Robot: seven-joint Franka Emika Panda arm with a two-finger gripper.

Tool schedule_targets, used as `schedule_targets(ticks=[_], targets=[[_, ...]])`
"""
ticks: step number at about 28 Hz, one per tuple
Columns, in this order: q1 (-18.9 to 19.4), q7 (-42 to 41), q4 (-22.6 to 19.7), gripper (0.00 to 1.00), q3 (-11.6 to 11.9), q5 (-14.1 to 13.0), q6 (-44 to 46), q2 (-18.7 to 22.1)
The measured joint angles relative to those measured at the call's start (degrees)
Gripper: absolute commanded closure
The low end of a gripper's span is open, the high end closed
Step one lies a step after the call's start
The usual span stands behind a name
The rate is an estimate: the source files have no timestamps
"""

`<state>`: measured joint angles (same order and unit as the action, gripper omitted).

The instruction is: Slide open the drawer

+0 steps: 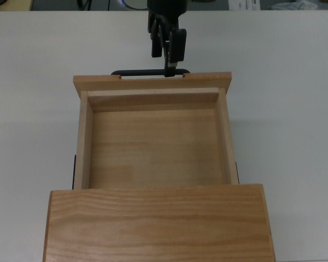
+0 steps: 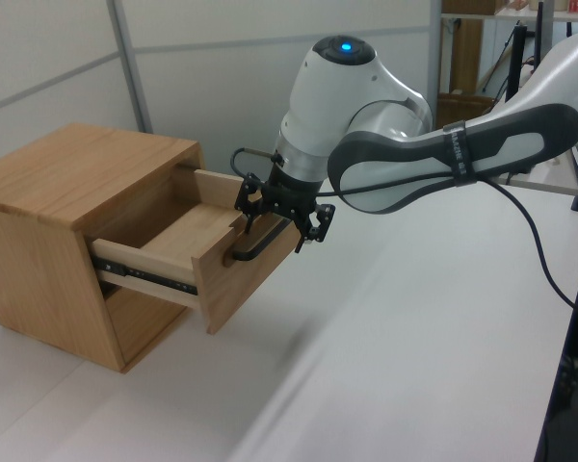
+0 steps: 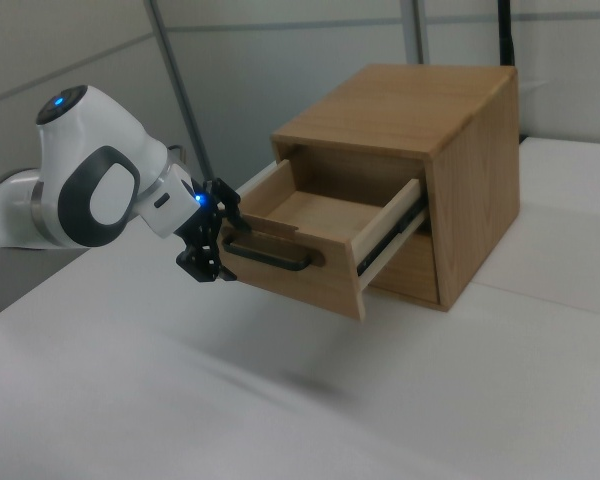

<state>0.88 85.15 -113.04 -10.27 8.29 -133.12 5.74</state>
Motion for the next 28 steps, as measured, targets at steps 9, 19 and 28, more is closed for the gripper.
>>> schedule_targets(ticks=[9, 19, 28], targets=[[-0.07, -22.25, 2.17, 0.00, 0.67, -6.88, 10.73, 2.98], [-0.27, -63.29, 6.13, 0.00, 1.72, -13.17, 28.01, 3.49], [-1.16, -82.31, 8.76, 0.00, 1.88, -13.19, 36.27, 3.50]])
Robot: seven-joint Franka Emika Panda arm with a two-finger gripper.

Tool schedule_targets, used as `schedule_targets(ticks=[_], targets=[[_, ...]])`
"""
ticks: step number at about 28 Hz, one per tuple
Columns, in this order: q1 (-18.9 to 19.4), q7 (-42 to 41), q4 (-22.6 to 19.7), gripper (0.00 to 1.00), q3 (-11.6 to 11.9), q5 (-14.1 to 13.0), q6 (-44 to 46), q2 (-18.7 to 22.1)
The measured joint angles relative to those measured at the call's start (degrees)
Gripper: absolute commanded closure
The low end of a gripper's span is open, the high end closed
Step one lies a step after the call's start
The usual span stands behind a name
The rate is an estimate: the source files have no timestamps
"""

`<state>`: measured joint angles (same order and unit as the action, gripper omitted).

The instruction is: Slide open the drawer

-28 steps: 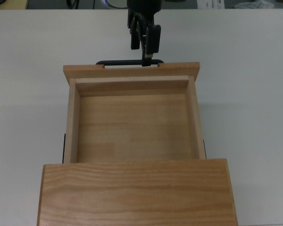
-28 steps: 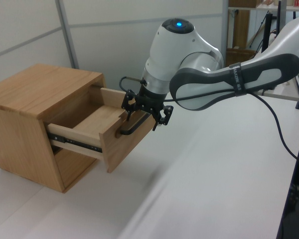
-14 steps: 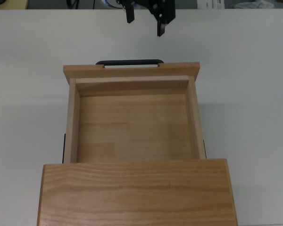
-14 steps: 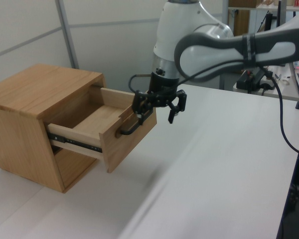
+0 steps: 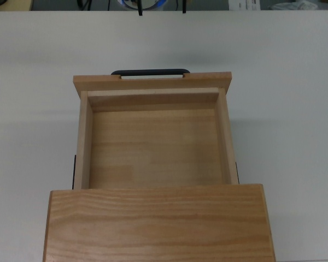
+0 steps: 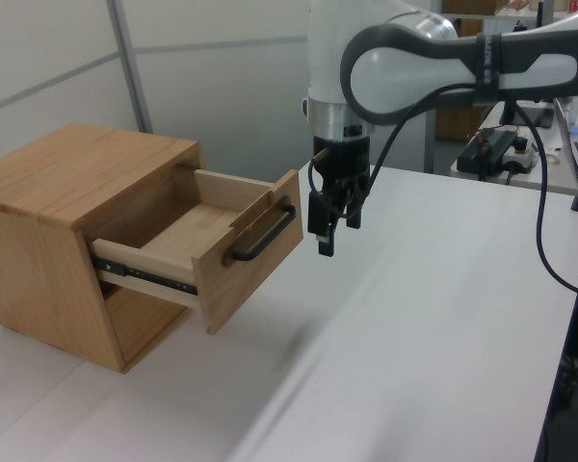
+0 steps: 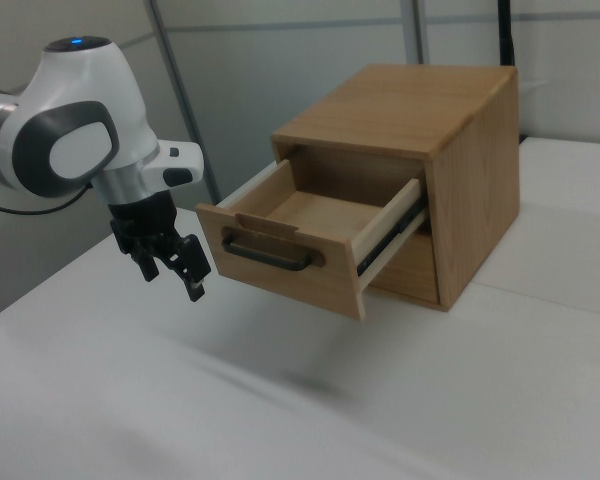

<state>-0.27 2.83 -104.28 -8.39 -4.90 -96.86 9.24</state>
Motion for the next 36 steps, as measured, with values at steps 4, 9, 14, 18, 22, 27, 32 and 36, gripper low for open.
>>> schedule_targets(ticks=[4, 9, 14, 18, 22, 27, 32, 36], targets=[[-0.37, -2.42, 1.54, 0.00, 0.00, 0.28, 3.00, 0.01], [-0.87, -4.01, 2.71, 0.00, 0.01, 0.44, 5.25, 0.01], [-1.86, -4.71, 3.71, 0.00, 0.02, 0.50, 5.86, 0.00], [-2.43, -4.88, 4.26, 0.00, 0.05, 1.38, 5.87, -0.06], [-2.92, -5.94, 4.80, 0.00, 0.07, 1.77, 5.88, -0.18], [-3.18, -6.18, 5.13, 0.00, 0.07, 1.78, 6.00, -0.58], [-3.22, -6.20, 6.05, 0.00, 0.07, 1.85, 6.00, -1.68], [-3.27, -6.20, 6.78, 0.00, 0.13, 1.86, 6.00, -2.31]])
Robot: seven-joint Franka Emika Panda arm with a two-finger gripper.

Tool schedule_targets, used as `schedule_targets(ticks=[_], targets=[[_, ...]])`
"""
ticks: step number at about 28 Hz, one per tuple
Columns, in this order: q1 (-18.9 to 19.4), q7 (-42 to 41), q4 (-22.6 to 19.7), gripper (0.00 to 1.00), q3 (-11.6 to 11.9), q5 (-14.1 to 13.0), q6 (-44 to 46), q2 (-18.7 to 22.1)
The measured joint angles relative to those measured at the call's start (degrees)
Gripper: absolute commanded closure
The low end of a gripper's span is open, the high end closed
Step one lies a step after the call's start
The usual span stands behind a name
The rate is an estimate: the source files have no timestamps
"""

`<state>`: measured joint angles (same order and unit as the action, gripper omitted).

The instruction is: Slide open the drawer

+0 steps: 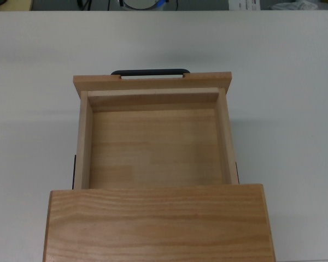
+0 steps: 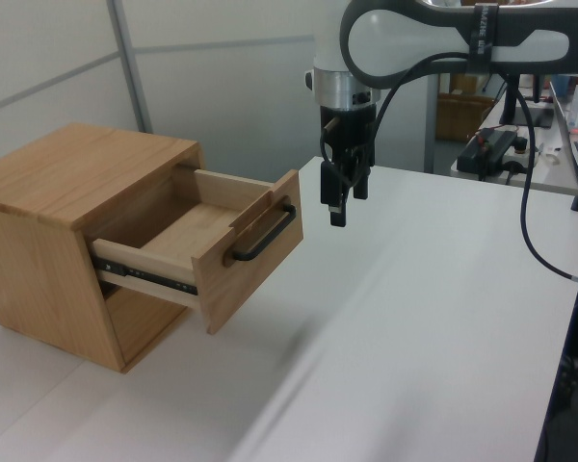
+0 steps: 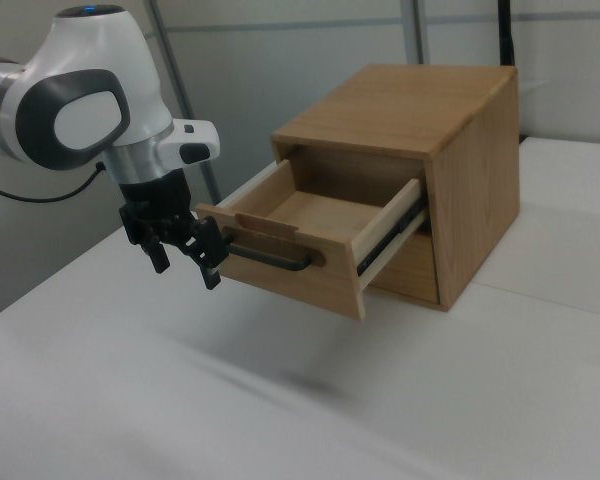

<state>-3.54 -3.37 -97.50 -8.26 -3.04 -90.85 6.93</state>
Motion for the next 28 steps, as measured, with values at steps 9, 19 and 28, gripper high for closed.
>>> schedule_targets(ticks=[9, 19, 28], targets=[[-0.02, -0.01, 1.01, 0.00, 0.18, 0.00, 0.01, -0.65], [-0.01, 0.00, 2.12, 0.00, 0.17, -0.02, 0.08, -1.01], [0.00, 0.00, 2.89, 0.00, 0.17, -0.51, 0.08, -1.07]])
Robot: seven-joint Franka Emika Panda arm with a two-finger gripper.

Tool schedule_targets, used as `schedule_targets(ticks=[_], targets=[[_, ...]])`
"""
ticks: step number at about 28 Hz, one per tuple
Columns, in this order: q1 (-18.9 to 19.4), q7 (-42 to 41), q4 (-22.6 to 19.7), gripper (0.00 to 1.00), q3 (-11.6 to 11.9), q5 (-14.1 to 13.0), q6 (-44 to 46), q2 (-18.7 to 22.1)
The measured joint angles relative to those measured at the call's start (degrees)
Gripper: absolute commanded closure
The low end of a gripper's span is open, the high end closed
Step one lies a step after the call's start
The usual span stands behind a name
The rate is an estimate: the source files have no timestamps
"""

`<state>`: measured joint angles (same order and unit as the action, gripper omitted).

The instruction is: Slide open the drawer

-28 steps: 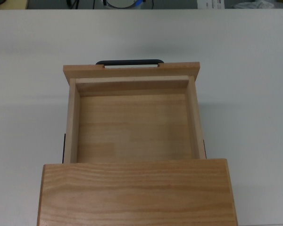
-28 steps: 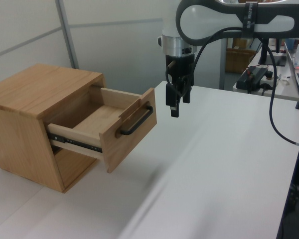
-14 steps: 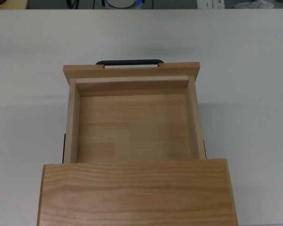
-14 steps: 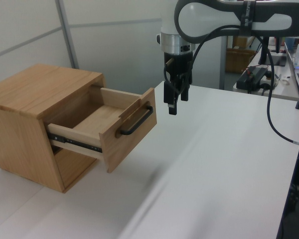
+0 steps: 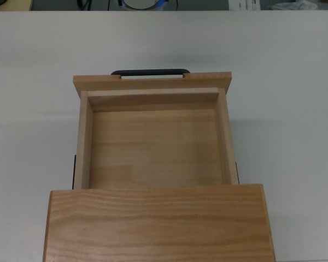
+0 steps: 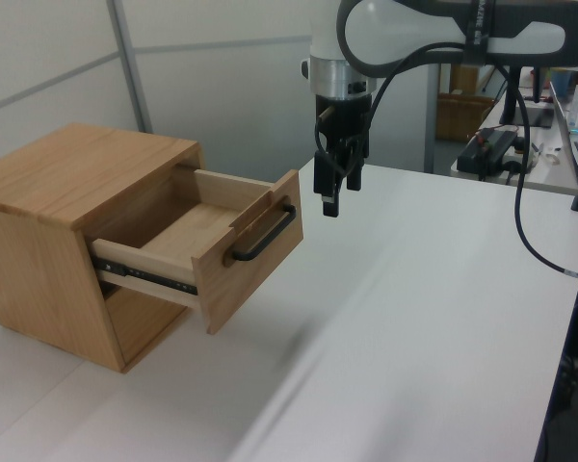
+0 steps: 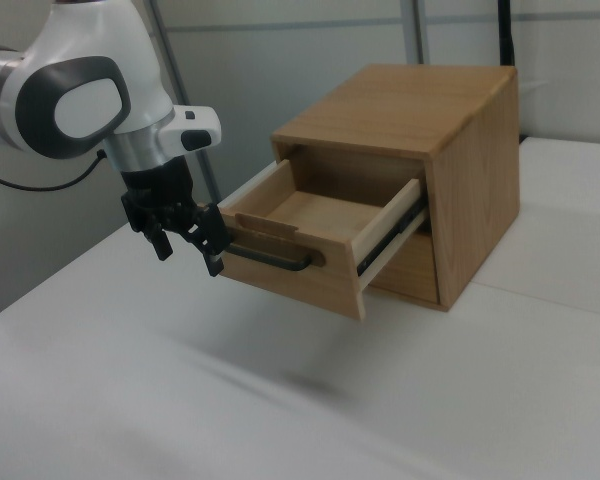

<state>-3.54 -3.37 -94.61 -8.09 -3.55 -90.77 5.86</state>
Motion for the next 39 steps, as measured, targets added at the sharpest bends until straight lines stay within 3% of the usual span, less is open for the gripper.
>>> schedule_targets(ticks=[19, 30, 39], targets=[[-0.02, -1.08, 1.41, 0.00, 0.43, -0.49, 0.00, -1.07], [-0.04, -2.02, 1.53, 0.00, 2.12, -0.49, 0.00, -1.97], [-0.79, -2.07, 4.42, 0.00, 2.49, -0.49, 0.00, -4.09]])
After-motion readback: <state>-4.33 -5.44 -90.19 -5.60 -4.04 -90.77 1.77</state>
